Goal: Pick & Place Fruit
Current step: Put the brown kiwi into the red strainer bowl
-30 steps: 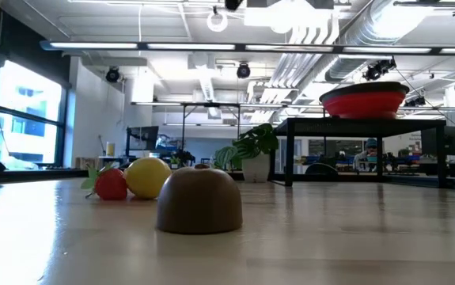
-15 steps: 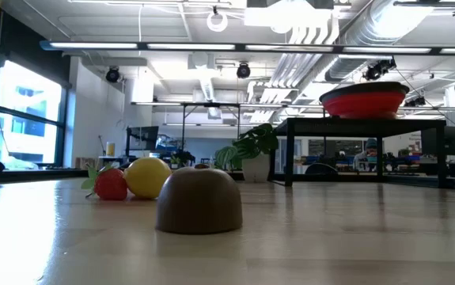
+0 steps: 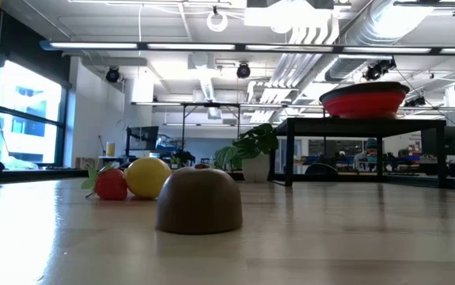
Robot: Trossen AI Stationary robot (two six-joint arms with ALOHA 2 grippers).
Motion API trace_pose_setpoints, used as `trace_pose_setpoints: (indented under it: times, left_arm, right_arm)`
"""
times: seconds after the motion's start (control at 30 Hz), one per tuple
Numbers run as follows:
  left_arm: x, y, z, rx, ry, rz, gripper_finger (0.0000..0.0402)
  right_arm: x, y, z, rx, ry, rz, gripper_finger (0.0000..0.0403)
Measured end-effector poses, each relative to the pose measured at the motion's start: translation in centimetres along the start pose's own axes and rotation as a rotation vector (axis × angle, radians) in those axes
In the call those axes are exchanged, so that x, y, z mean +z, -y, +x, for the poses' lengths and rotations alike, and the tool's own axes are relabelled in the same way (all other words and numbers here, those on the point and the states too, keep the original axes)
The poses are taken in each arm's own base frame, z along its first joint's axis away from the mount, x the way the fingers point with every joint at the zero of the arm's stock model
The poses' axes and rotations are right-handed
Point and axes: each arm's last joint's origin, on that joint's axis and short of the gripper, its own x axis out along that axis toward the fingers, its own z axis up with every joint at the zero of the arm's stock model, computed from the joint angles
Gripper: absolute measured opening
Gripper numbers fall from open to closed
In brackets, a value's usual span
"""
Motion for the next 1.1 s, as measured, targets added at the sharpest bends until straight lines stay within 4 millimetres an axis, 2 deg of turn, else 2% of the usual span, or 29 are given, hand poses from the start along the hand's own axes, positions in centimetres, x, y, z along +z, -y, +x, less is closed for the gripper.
trace_pose_setpoints:
  times: [0.3, 0.43, 0.53, 0.67, 0.83, 1.1]
  left_arm:
    - [0.4, -1.1, -0.4, 0.048, -0.002, -0.004, 0.0219]
    - [0.6, -1.4, -0.6, 0.056, 0.009, -0.001, 0.0219]
    - [0.6, -1.5, -0.6, 0.053, 0.006, -0.001, 0.0219]
    - [0.6, -1.4, -0.6, 0.047, 0.004, 0.002, 0.0219]
    - [0.6, -1.4, -0.6, 0.047, 0.003, 0.001, 0.0219]
    - [0.6, -1.4, -0.6, 0.047, 0.004, 0.002, 0.0219]
  right_arm:
    - [-0.3, -5.9, 0.9, -0.333, -0.318, -0.446, 0.0003]
    - [-1.0, -6.8, 1.9, -0.386, -0.405, -0.555, 0.0004]
    - [-1.3, -7.1, 2.6, -0.394, -0.410, -0.562, 0.0008]
    - [-0.8, -7.0, 3.1, -0.491, -0.402, -0.557, 0.0028]
    - [0.1, -6.8, 3.0, -0.549, -0.373, -0.547, 0.0106]
    - [0.3, -6.7, 3.0, -0.547, -0.351, -0.531, 0.0291]
